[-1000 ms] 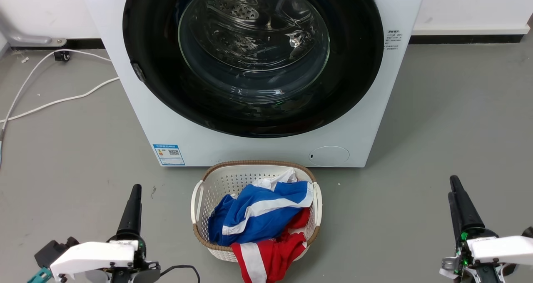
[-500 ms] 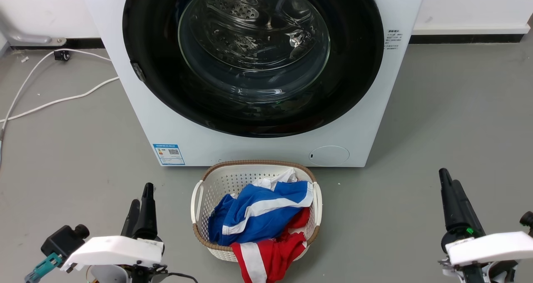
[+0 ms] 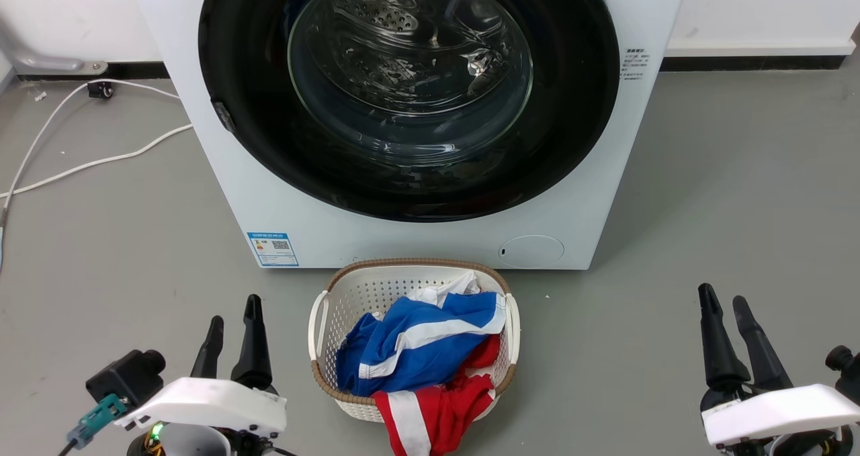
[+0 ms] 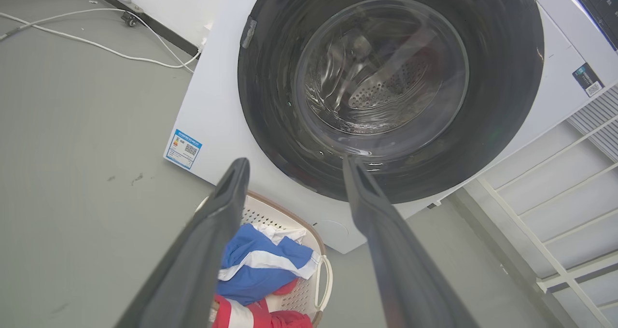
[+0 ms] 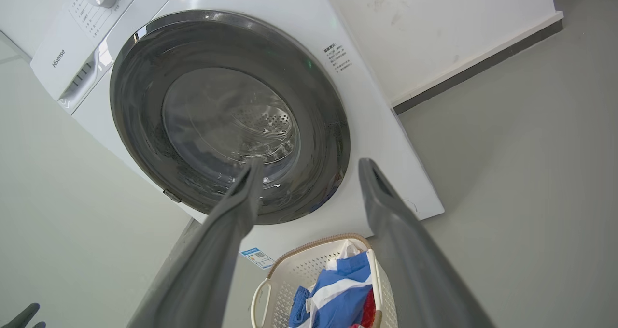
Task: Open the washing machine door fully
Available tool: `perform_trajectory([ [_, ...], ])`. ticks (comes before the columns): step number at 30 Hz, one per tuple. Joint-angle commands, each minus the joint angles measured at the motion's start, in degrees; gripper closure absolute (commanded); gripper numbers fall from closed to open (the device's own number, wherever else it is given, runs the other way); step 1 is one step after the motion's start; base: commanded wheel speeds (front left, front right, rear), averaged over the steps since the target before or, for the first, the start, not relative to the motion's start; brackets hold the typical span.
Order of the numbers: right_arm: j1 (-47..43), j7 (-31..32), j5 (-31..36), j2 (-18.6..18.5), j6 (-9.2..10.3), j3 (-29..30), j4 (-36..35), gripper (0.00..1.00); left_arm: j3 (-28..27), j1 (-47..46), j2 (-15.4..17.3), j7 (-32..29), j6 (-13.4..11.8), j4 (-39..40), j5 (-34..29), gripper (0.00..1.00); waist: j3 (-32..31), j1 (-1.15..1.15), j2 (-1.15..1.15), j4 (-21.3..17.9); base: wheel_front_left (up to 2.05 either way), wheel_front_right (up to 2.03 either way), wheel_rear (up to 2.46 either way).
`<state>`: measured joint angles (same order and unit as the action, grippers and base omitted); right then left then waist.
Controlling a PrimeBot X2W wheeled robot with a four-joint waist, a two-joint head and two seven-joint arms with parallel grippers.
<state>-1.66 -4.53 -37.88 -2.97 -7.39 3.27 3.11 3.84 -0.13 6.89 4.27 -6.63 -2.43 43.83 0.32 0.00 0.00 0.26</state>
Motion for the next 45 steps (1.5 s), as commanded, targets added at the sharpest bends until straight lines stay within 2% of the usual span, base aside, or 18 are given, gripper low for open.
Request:
perform_trajectory([
  [1,0.0,-0.6,2.4,-0.1,-0.09,0.0,-1.4,0.00,0.8,-0.1,0.9,0.7,-0.7,1.2,-2.0,0.00,0.0,0.00,0.00,0.0,0.00,0.00,0.00],
  [12,-1.5,-2.5,10.5,0.0,-0.10,0.2,-3.3,0.00,4.6,0.3,2.9,2.6,-3.6,2.9,-9.1,0.00,0.0,0.00,0.00,0.2,0.00,0.00,0.00],
  [18,-2.1,-3.4,14.4,0.0,-0.11,0.0,-4.3,0.00,5.9,0.6,3.2,3.6,-4.2,3.5,-12.3,0.00,0.0,0.00,0.00,0.2,0.00,0.00,0.00],
  [33,-3.6,-5.5,21.7,0.0,-0.12,-0.4,-6.7,0.00,6.9,2.0,2.7,5.7,-3.5,4.4,-19.5,0.00,-0.1,0.00,0.00,0.2,0.00,0.00,0.00],
  [45,-5.0,-7.2,26.6,0.1,-0.13,-0.3,-8.4,0.00,5.8,3.6,1.1,7.3,-1.8,4.9,-26.2,0.00,-0.4,0.00,0.00,0.3,0.00,0.00,0.00],
])
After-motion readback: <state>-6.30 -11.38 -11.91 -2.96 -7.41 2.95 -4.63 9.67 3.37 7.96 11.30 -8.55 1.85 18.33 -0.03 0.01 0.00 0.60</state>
